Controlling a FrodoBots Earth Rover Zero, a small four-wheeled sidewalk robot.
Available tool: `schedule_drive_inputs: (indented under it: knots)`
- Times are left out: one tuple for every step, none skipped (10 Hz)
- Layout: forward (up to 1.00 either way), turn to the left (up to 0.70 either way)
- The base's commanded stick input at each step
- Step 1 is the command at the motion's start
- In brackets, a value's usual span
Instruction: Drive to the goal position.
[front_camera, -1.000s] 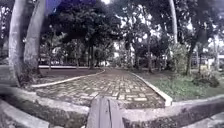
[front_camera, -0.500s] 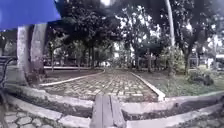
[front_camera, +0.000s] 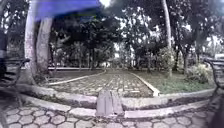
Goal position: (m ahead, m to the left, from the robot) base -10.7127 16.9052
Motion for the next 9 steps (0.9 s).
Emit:
schedule_drive_inputs:
  knots:
    - [-0.45,-0.27]
    - [-0.45,-0.27]
    - [-0.45,-0.27]
    - [-0.45,-0.27]
    - [-0.45,-0.27]
    - [-0.45,-0.27]
    - [-0.45,-0.27]
    - [-0.45,-0.27]
    - [-0.45,-0.27]
